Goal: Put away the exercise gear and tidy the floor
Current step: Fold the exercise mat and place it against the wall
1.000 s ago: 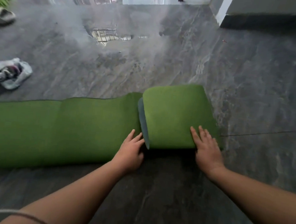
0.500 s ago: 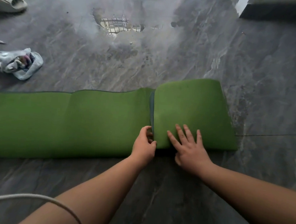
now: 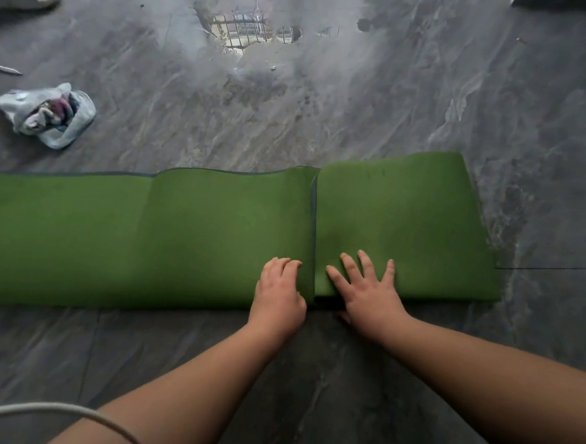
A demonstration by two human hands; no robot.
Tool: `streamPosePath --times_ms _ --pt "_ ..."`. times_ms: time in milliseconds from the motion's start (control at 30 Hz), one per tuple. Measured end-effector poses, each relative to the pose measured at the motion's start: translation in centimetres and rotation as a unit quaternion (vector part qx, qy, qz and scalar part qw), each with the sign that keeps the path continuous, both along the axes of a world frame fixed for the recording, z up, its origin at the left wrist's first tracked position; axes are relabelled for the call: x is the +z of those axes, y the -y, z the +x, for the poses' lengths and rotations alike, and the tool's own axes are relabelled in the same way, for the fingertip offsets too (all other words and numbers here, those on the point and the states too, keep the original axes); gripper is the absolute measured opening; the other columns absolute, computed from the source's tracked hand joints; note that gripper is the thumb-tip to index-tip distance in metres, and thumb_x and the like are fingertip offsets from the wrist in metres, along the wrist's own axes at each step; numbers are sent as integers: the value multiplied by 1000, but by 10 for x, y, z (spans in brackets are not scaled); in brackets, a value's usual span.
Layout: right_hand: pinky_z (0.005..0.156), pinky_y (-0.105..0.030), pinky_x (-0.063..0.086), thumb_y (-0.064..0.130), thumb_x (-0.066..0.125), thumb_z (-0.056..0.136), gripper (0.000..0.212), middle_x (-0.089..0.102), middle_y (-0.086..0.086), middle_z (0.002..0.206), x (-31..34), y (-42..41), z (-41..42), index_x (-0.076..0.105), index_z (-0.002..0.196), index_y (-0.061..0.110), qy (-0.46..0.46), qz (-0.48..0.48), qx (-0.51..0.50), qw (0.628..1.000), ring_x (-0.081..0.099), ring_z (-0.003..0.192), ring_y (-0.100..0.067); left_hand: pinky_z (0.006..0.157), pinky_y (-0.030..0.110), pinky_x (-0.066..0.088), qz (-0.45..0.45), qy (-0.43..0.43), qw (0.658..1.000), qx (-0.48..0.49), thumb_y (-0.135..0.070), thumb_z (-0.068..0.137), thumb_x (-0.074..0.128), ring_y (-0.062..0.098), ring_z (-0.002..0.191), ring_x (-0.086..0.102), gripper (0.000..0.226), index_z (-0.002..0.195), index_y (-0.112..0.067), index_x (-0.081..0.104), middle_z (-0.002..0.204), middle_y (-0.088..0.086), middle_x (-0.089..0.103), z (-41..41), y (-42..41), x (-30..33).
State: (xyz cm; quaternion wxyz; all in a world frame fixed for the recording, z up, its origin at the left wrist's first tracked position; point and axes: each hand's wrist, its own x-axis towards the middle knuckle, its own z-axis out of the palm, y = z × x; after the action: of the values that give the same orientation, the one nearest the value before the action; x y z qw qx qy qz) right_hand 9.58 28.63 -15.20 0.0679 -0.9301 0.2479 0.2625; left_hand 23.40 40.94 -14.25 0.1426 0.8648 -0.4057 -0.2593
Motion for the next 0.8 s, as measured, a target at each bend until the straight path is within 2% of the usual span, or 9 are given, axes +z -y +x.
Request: streamPosePath --times_ms 100,267,400,567,667,800 --pt "107 -77 5 54 45 96 79 -8 -7 164 6 6 5 -4 154 32 -7 8 5 1000 -9 149 -39 123 36 9 3 13 1000 -14 -20 91 50 22 150 9 62 150 -15 32 159 5 27 13 -11 1" --pt "106 -77 8 25 42 98 81 -17 -12 163 8 -6 9 -18 152 29 -2 1 0 1000 -8 146 -50 123 38 -4 41 74 989 -119 -39 91 49 20 151 -9 80 157 -20 8 166 4 1 28 -36 4" --pt "108 -75 12 18 39 98 78 -9 -8 165 19 1 14 -15 154 26 29 -10 -40 999 -2 148 -45 122 46 -7 70 128 978 -150 -48 90 53 24 150 -15 93 156 -24 -7 165 5 -10 35 -43 9" --pt "110 -71 20 20 43 96 73 9 -9 165 50 11 11 3 157 23 114 -19 -75 990 12 149 -39 120 54 -3 82 166 976 -114 -36 94 50 26 151 -13 91 151 -35 -21 165 3 -11 43 -25 26" --pt "105 -72 29 13 51 91 72 26 -13 160 72 22 12 21 156 20 203 -17 -107 973 26 145 -40 120 54 -2 44 163 982 -88 -29 98 42 25 151 -10 83 145 -37 -27 165 2 -8 45 -8 41" --pt "111 -66 27 7 49 90 71 28 -9 160 98 36 8 25 155 22 302 10 -175 937 25 147 -34 121 51 -4 -34 133 989 -47 -22 99 39 20 152 -9 78 148 -35 -21 165 -2 -6 34 14 66"
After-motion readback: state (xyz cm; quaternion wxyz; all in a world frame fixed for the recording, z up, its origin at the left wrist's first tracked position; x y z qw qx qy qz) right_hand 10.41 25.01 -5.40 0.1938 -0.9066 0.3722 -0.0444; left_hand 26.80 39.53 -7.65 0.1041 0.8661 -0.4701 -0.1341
